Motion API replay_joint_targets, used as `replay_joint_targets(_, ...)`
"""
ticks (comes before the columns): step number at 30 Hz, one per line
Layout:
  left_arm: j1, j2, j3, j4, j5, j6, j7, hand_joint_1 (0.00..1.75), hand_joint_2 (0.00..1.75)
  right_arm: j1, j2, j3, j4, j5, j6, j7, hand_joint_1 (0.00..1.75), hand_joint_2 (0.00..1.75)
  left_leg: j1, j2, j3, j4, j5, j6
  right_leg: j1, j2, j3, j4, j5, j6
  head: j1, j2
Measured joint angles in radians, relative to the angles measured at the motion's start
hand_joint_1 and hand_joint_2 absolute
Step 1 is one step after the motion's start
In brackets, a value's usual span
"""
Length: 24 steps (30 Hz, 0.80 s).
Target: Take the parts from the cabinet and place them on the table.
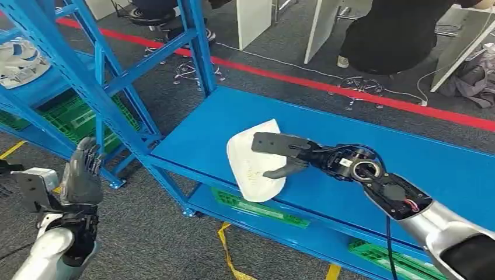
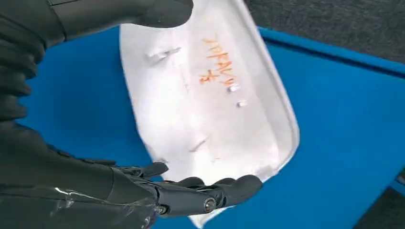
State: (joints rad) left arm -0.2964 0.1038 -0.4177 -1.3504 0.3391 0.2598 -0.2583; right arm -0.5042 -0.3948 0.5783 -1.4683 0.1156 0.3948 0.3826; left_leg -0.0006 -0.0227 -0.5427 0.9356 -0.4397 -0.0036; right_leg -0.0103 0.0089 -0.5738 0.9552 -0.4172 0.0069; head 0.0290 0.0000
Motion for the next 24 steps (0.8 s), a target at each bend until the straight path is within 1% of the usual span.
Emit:
replay_joint_targets(4,0.000,0.000,0.001,-0.002,0.001,0.004,0.000,0.00,0.00,-0.001,-0.010,-0.003,0.023,0.032,-0.012,0.000,0.00,1.75,0.000,0.000,0.000,0.000,0.000,0.000,0.000,0.000,0.000,0.000,0.000,0.000,0.000,0.000)
replay_joint_targets(8,0.001,0.005,0.002,-0.004,0.004,0.009,0.002,0.00,0.00,-0.005,-0.024,-0.017,0.047,0.049,-0.011,-0.015,0.00,1.75,0.000,0.000,0.000,0.000,0.000,0.000,0.000,0.000,0.000,0.000,0.000,0.000,0.000,0.000)
replay_joint_targets(11,0.004,0.006,0.002,-0.006,0.008,0.016,0.002,0.00,0.00,-0.021,-0.035,-0.026,0.078,0.090,-0.023,-0.022,0.00,1.75,0.000,0.000,0.000,0.000,0.000,0.000,0.000,0.000,0.000,0.000,0.000,0.000,0.000,0.000)
replay_joint_targets(15,0.011,0.011,0.002,-0.011,0.010,0.022,0.002,0.00,0.00,-0.038,-0.047,-0.046,0.101,0.115,-0.029,-0.030,0.00,1.75,0.000,0.000,0.000,0.000,0.000,0.000,0.000,0.000,0.000,0.000,0.000,0.000,0.000,0.000)
replay_joint_targets(19,0.011,0.014,0.002,-0.013,0.011,0.022,0.002,0.00,0.00,-0.040,-0.050,-0.066,0.119,0.129,-0.029,-0.030,0.00,1.75,0.000,0.000,0.000,0.000,0.000,0.000,0.000,0.000,0.000,0.000,0.000,0.000,0.000,0.000)
replay_joint_targets(24,0.011,0.014,0.002,-0.013,0.013,0.022,0.002,0.00,0.00,-0.042,-0.054,-0.084,0.145,0.194,-0.036,-0.042,0.00,1.75,0.000,0.000,0.000,0.000,0.000,0.000,0.000,0.000,0.000,0.000,0.000,0.000,0.000,0.000)
